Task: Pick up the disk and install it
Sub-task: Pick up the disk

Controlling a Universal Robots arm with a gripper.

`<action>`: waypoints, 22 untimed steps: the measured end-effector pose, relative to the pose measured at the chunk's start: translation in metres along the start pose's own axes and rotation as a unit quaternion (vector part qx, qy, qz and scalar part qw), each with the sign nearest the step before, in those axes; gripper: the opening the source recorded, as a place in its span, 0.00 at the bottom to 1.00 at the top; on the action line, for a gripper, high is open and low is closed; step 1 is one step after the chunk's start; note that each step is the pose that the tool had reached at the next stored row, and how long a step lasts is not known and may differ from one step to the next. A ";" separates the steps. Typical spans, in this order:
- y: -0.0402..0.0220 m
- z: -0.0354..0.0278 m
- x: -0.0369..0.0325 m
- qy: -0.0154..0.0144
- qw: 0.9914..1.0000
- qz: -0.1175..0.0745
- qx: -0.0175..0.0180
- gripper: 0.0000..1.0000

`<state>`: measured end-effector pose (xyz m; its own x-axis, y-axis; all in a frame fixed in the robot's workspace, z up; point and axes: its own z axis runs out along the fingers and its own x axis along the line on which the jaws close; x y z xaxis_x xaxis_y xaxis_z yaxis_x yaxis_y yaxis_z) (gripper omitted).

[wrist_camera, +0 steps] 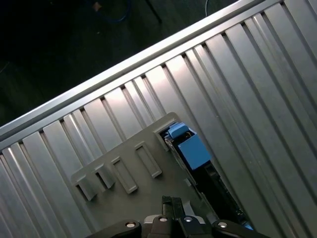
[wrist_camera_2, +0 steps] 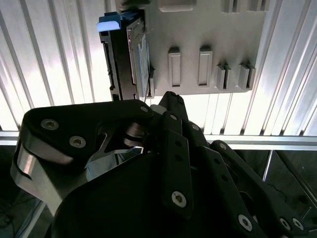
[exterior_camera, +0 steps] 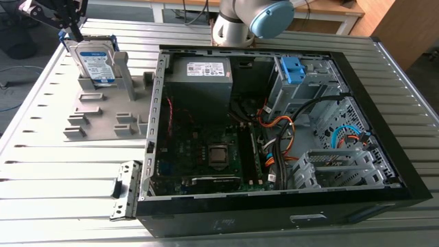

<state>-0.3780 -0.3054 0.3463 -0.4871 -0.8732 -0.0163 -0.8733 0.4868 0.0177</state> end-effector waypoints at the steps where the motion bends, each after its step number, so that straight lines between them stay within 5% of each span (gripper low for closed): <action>1: 0.0000 0.0000 0.0000 0.000 1.000 -0.002 0.000 0.11; 22: 0.0000 0.0000 0.0000 0.002 0.999 -0.034 0.000 0.11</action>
<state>-0.3780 -0.3054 0.3464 -0.4269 -0.9042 -0.0142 -0.9042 0.4267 0.0167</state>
